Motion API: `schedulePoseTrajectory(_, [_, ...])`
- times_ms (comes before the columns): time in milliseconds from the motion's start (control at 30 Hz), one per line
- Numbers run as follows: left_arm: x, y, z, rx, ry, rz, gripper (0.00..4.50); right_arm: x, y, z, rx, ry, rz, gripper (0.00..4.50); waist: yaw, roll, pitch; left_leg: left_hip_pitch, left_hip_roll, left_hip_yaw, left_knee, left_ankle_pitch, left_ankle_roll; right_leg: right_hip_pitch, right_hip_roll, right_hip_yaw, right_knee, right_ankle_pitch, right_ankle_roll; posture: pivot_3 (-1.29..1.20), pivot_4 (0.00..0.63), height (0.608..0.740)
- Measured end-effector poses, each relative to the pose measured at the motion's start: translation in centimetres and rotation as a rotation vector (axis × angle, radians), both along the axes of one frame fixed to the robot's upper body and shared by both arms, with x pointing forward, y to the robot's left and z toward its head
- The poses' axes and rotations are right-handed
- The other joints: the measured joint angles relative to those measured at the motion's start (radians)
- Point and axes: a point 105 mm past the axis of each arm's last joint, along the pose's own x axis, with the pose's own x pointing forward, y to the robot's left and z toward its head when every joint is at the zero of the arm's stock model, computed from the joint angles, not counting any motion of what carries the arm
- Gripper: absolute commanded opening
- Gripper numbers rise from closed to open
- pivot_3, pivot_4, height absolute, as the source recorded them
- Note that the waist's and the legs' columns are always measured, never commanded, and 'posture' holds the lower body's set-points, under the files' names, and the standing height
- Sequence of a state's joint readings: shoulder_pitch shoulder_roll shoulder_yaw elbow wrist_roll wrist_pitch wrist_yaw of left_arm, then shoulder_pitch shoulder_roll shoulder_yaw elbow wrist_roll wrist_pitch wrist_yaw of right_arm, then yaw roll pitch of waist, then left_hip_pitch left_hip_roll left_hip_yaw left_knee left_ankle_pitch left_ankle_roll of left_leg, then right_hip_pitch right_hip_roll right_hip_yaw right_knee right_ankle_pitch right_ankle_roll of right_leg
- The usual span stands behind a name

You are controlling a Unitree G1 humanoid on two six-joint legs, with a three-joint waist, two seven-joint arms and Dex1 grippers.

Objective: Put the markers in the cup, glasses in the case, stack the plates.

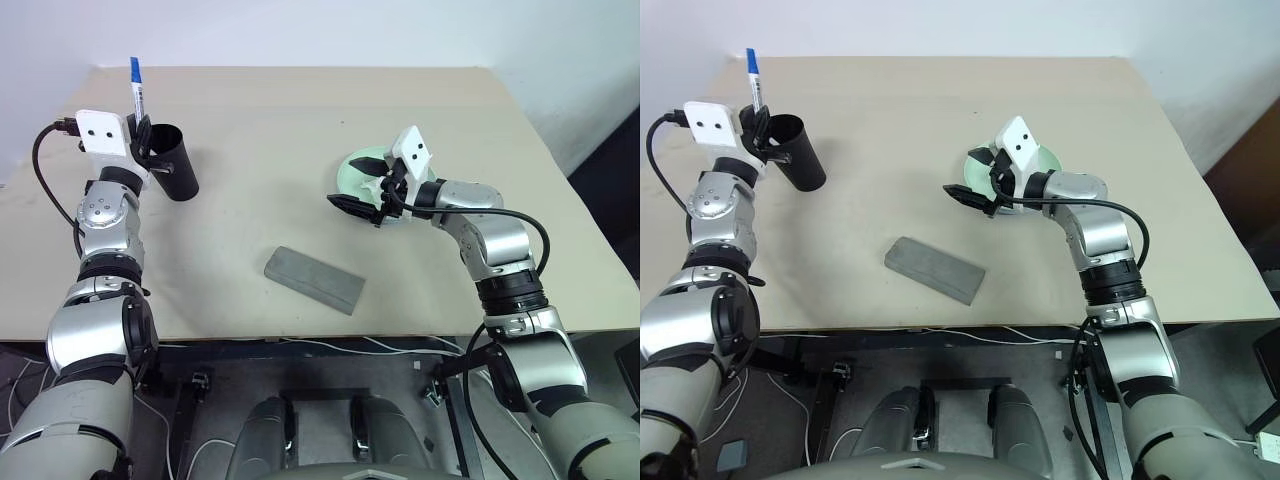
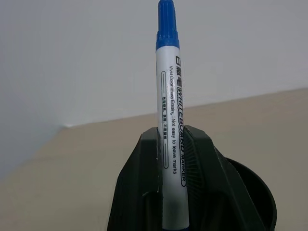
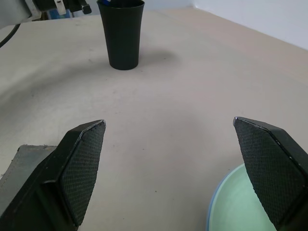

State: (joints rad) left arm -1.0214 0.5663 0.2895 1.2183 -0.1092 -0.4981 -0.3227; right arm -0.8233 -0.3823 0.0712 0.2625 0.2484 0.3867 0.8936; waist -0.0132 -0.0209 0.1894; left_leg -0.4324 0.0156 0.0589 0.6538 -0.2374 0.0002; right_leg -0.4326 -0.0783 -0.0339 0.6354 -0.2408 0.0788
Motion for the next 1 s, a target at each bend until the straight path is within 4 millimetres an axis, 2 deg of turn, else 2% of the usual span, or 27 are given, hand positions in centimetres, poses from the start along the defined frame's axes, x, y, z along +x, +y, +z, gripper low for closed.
schedulePoseTrajectory(267, [0.0,0.0,0.0,-0.002,-0.001,0.004,4.37,0.0,-0.1,0.0,-0.002,-0.001,-0.001,4.5,0.0,0.0,0.0,0.0,0.0,0.0,0.001,0.0,0.0,0.0,0.0,0.0,0.001,0.0,0.0,0.0,0.15,0.74])
schedulePoseTrajectory(300, [0.0,0.1,0.0,-0.002,-0.001,0.005,4.48,0.0,-0.1,0.0,-0.002,-0.001,-0.002,4.5,0.0,0.0,0.0,0.0,0.0,0.0,0.001,0.0,0.0,0.0,0.0,0.0,0.001,0.0,0.0,0.0,0.15,0.74])
schedulePoseTrajectory(567, [-0.2,0.1,-0.5,0.004,0.008,0.001,4.48,0.0,0.0,0.0,-0.001,-0.001,0.0,4.5,-0.001,0.0,0.0,0.0,0.0,0.0,0.006,0.0,0.0,0.0,0.0,0.0,0.006,0.0,0.0,0.0,0.15,0.74])
schedulePoseTrajectory(700, [-1.1,-0.3,-0.1,0.05,-0.028,-0.081,4.48,0.0,-0.3,0.2,0.008,-0.001,0.002,4.5,-0.002,0.0,0.0,0.0,0.001,-0.001,0.01,0.0,0.0,0.0,0.0,0.0,0.011,0.0,0.0,0.0,0.15,0.74])
schedulePoseTrajectory(767, [-2.8,-0.4,0.6,0.117,-0.068,-0.144,4.48,-0.1,-0.6,0.3,0.009,-0.002,0.002,4.5,-0.008,0.0,0.0,0.001,0.001,-0.002,0.01,0.0,0.0,0.0,0.0,0.003,0.012,0.0,0.0,0.0,0.15,0.74])
schedulePoseTrajectory(867, [-5.7,0.0,0.8,0.149,-0.061,-0.228,4.48,0.0,-2.5,0.6,0.012,0.004,-0.031,4.5,-0.006,0.0,0.0,0.002,0.002,-0.003,0.01,0.0,0.0,0.0,-0.001,0.004,0.012,0.0,0.0,0.0,0.15,0.74])
schedulePoseTrajectory(933, [-8.2,-0.2,0.3,0.146,-0.022,-0.304,4.48,-0.4,-3.1,0.0,0.015,0.035,-0.014,4.5,-0.008,0.0,0.0,0.004,0.002,-0.003,0.009,0.0,0.0,0.002,-0.003,0.004,0.011,0.0,-0.001,0.0,0.15,0.74])
schedulePoseTrajectory(1000, [-9.6,-1.0,-0.6,0.126,0.035,-0.381,4.48,-0.6,-3.6,-1.0,0.016,0.069,-0.01,4.5,-0.004,0.001,0.001,0.006,0.002,-0.004,0.009,0.0,0.0,0.003,-0.003,0.003,0.011,0.0,-0.001,0.0,0.15,0.74])
